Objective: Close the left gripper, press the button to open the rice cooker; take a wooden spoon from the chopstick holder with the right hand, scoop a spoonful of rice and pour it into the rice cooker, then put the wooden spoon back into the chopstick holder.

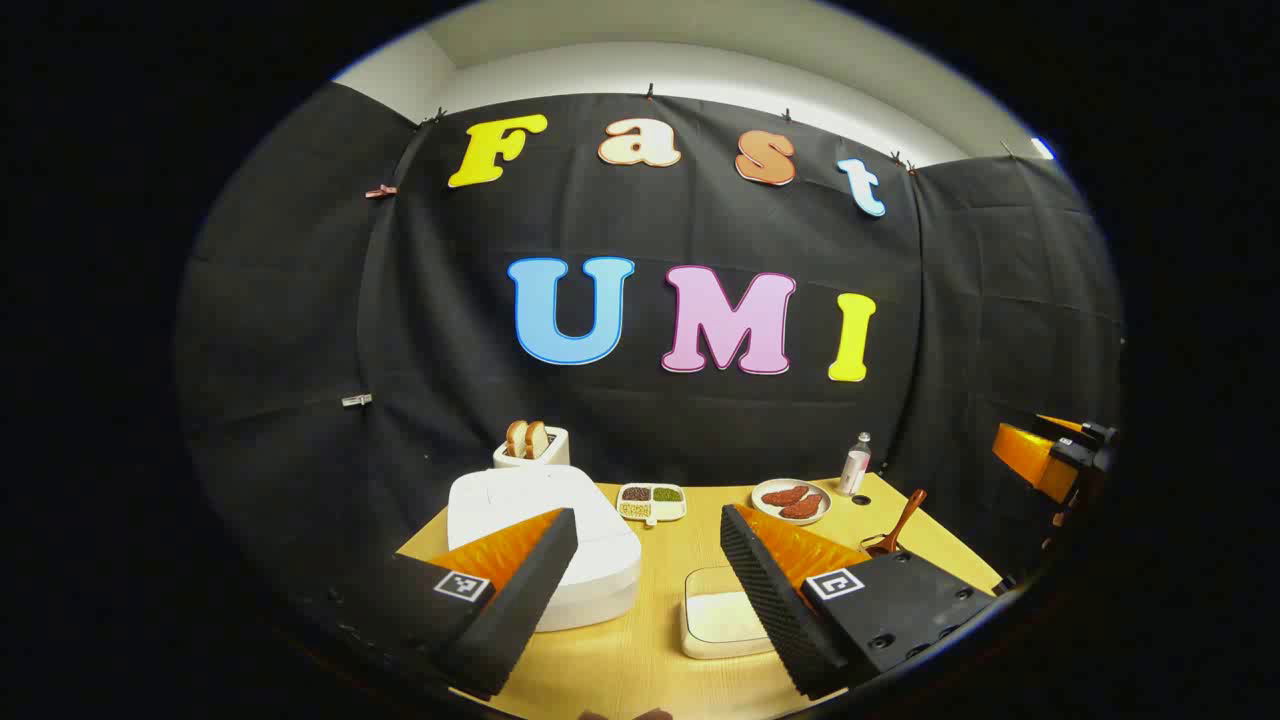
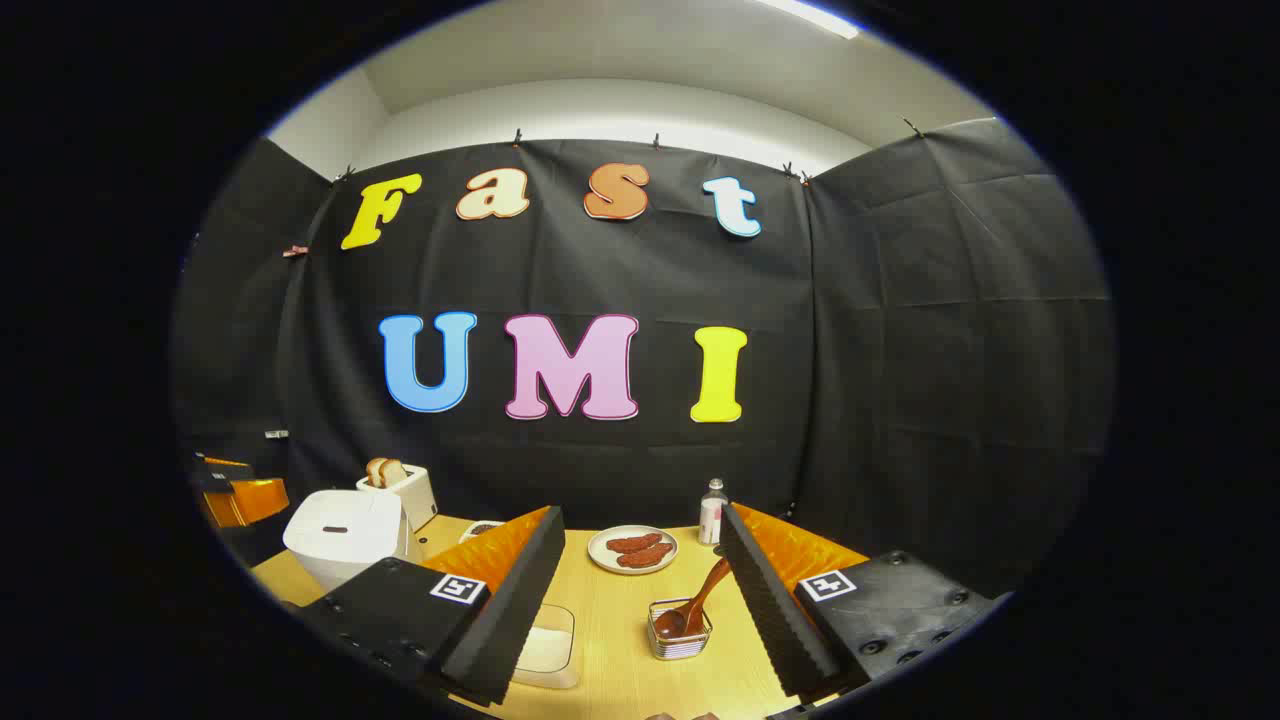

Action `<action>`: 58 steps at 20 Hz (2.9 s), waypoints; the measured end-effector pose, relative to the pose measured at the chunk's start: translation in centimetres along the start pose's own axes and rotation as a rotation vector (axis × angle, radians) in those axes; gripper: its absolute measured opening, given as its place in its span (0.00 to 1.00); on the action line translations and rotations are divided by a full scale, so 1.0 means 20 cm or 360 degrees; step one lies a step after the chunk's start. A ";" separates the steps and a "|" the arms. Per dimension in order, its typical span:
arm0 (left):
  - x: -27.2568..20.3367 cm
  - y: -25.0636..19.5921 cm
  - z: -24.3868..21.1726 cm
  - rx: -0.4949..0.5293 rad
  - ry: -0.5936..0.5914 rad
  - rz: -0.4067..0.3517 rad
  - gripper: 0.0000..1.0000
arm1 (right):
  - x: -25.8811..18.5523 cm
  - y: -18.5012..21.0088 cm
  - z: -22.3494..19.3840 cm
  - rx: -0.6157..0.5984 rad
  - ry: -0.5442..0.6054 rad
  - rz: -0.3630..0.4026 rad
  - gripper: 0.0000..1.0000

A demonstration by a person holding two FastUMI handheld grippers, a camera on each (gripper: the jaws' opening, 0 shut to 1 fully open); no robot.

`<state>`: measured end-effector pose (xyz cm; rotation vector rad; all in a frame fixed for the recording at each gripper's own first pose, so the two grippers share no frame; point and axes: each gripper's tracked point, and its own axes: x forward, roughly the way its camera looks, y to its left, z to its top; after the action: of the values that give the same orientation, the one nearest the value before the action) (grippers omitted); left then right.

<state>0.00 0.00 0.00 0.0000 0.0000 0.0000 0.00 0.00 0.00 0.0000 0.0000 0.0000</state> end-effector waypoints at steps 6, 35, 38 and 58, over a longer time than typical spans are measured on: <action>-0.03 -0.01 0.00 0.0013 -0.0016 -0.0001 0.99 | -0.02 0.00 0.01 0.0008 0.0003 0.0011 0.98; 0.12 0.62 0.03 -0.0156 0.0169 0.0163 0.53 | -0.11 0.11 0.00 -0.0022 0.0067 0.0064 0.98; 0.28 0.62 0.01 -0.0231 0.0262 0.0137 0.30 | -0.03 0.02 -0.06 -0.0034 0.0103 0.0059 0.98; 0.96 0.65 -0.59 -0.0320 0.0620 0.0088 0.05 | 0.10 -0.22 -0.37 -0.0014 0.0362 -0.0026 0.98</action>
<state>19.16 13.01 -11.77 -0.2009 0.3897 0.0552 1.98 -4.36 -7.41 -0.0087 0.2276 -0.0162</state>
